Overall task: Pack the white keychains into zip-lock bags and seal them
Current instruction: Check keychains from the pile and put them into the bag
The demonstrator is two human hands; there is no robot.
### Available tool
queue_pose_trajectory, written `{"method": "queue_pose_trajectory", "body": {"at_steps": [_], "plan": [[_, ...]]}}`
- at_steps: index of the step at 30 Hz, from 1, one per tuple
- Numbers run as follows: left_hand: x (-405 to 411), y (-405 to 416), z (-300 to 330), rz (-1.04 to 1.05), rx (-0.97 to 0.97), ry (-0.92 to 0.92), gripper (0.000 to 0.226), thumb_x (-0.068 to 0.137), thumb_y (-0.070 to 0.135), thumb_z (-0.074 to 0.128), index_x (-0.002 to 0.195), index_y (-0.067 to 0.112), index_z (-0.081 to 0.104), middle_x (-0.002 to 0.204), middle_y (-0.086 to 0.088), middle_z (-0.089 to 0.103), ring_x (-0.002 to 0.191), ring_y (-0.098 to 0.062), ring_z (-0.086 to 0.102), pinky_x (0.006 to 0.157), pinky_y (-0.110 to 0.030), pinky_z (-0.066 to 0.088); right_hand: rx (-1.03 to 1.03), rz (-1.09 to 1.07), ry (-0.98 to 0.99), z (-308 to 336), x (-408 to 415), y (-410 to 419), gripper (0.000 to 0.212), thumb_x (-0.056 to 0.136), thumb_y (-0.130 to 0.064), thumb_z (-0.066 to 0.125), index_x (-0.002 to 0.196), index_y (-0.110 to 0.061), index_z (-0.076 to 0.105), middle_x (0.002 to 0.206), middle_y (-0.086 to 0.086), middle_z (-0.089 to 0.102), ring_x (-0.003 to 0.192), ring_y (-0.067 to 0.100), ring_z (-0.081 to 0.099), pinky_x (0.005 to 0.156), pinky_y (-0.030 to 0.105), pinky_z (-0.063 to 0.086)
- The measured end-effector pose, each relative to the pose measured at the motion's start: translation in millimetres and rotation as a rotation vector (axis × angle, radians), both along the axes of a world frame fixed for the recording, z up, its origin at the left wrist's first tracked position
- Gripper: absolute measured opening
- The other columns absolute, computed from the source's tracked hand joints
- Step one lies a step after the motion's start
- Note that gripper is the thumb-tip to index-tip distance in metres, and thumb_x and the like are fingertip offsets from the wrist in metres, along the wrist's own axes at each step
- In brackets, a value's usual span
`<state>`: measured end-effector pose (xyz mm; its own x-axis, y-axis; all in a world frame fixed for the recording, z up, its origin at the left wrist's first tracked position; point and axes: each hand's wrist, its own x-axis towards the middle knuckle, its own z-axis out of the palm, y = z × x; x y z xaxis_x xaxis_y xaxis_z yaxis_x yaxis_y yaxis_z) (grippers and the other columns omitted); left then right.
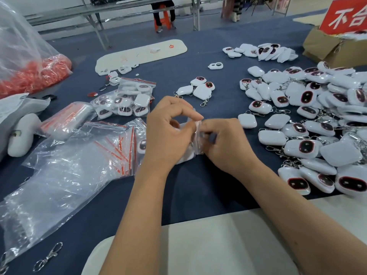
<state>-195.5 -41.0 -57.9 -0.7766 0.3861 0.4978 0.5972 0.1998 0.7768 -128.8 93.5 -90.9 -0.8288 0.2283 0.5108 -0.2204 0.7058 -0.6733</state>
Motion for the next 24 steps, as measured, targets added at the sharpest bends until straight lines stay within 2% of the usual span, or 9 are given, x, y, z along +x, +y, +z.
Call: {"method": "queue_pose_trajectory", "body": {"at_steps": [3,6,8,10,12,16,18,20,24], "plan": [[-2.8,0.7,-3.7,-0.003,-0.023,-0.009,0.038,0.077,-0.002,0.078,0.103,0.026,0.074,0.098,0.010,0.065,0.081,-0.013,0.063,0.067,-0.022,0.052,0.092,-0.486,0.112,1.6,3.9,8.1,0.008,0.090,-0.013,0.070,0.088,-0.016,0.077,0.087,0.004,0.074,0.087,0.031,0.059,0.079,0.041,0.046],[-5.4,2.1,-13.1,-0.030,-0.218,0.022,0.038,0.078,0.005,0.078,0.104,0.031,0.070,0.090,0.012,0.065,0.070,-0.011,0.063,0.069,-0.020,0.048,0.222,-0.766,-0.288,5.0,6.6,19.6,0.025,0.091,-0.017,0.068,0.116,-0.023,0.071,0.125,0.007,0.065,0.121,0.036,0.047,0.098,0.048,0.036],[-5.2,3.9,-19.0,-0.006,-0.404,0.068,0.028,0.080,0.015,0.077,0.098,0.035,0.070,0.082,0.016,0.067,0.069,-0.004,0.063,0.068,-0.018,0.047,0.299,-0.724,-0.467,7.3,6.5,16.3,0.034,0.092,-0.013,0.063,0.125,-0.022,0.064,0.132,0.010,0.060,0.124,0.038,0.048,0.101,0.048,0.037],[-4.8,5.0,-21.5,0.037,-0.436,0.059,0.027,0.082,0.018,0.075,0.101,0.036,0.069,0.075,0.019,0.067,0.071,0.001,0.063,0.068,-0.013,0.045,0.323,-0.641,-0.449,7.4,5.3,12.2,0.041,0.090,-0.001,0.059,0.127,-0.019,0.062,0.126,0.012,0.062,0.117,0.038,0.053,0.098,0.048,0.044],[-5.9,4.7,-22.0,0.056,-0.368,0.020,0.032,0.084,0.017,0.073,0.109,0.036,0.068,0.073,0.018,0.067,0.069,0.000,0.064,0.069,-0.016,0.047,0.292,-0.582,-0.344,8.9,4.0,11.3,0.042,0.093,0.004,0.054,0.129,-0.015,0.062,0.117,0.013,0.067,0.109,0.039,0.057,0.093,0.048,0.046],[-6.3,4.8,-17.1,0.035,-0.195,-0.005,0.033,0.087,0.017,0.076,0.117,0.031,0.070,0.092,0.012,0.069,0.074,-0.008,0.064,0.074,-0.021,0.052,-0.094,-0.373,0.021,9.6,4.3,8.6,0.021,0.105,-0.002,0.051,0.125,-0.005,0.057,0.094,0.008,0.076,0.085,0.030,0.067,0.083,0.041,0.049],[-6.2,4.7,-13.9,0.019,-0.118,-0.025,0.028,0.091,0.016,0.075,0.117,0.027,0.073,0.099,0.009,0.070,0.080,-0.009,0.064,0.078,-0.020,0.051,-0.177,-0.232,0.060,8.3,3.4,4.7,0.016,0.104,-0.002,0.053,0.120,-0.007,0.054,0.084,0.000,0.074,0.070,0.017,0.065,0.072,0.028,0.050],[-6.6,3.4,-11.7,0.003,-0.099,-0.056,0.019,0.094,0.017,0.073,0.112,0.024,0.077,0.100,0.010,0.073,0.084,-0.008,0.066,0.079,-0.020,0.052,-0.222,-0.122,0.057,5.4,1.5,3.6,0.017,0.104,-0.004,0.056,0.120,-0.009,0.052,0.086,-0.005,0.070,0.064,0.012,0.066,0.065,0.020,0.050],[-5.7,1.9,-10.7,-0.103,-0.123,-0.126,0.011,0.092,0.012,0.075,0.098,0.019,0.081,0.085,0.011,0.077,0.081,-0.009,0.070,0.072,-0.020,0.050,-0.379,-0.114,0.063,1.7,-1.9,6.8,0.023,0.101,-0.021,0.069,0.119,-0.017,0.054,0.090,-0.011,0.065,0.062,0.015,0.066,0.063,0.029,0.055]]}}
